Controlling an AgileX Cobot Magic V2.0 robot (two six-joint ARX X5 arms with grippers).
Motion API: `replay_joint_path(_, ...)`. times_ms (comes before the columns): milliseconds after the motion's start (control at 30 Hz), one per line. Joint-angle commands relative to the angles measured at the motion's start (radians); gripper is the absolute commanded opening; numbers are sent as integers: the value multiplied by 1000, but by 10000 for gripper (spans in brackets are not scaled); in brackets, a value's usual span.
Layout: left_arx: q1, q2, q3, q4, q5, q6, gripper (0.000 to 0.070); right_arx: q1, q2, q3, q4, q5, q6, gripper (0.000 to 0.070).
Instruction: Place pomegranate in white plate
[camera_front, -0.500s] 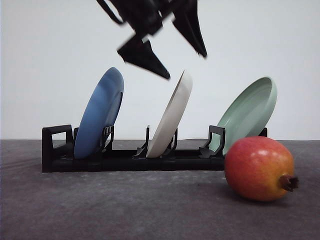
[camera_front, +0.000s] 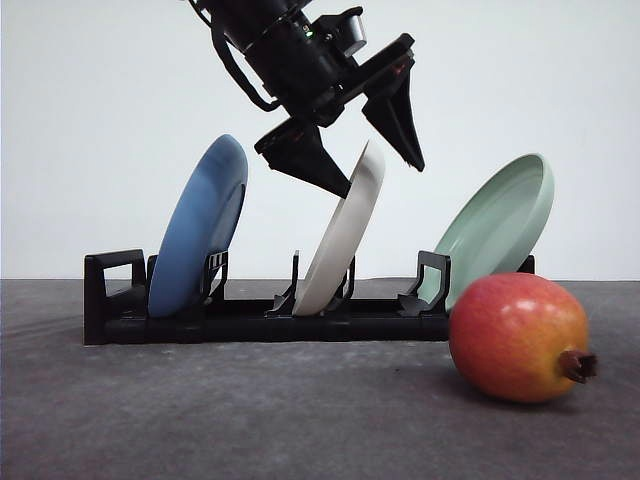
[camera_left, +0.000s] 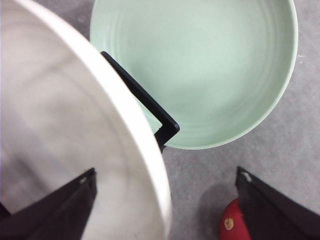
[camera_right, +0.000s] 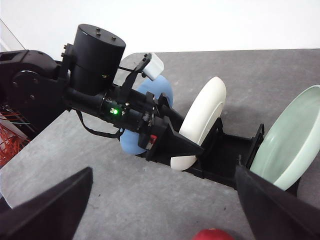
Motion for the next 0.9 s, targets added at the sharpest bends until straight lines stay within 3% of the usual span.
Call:
replay_joint_path(0,-11,25,24,10,1,6,399,0,5,19,7,-3,7,580)
replay_joint_path(33,-11,25,24,11,0,6,350,0,5,19,7,-3,7,580)
replay_joint_path(167,-11,25,24,10,1,5,45,0,5,19,7,-3,7,580)
replay_joint_path(200,-11,25,24,10,1,4,0,0,5,19,7,-3,7,580)
replay_joint_path(533,-11,9,29,-3,2,-52,0,0,5,19,6,-3,8,581)
replay_joint_path(867,-55,-165,29,-31,2,-74,0,1,5,19,6,-3,8,581)
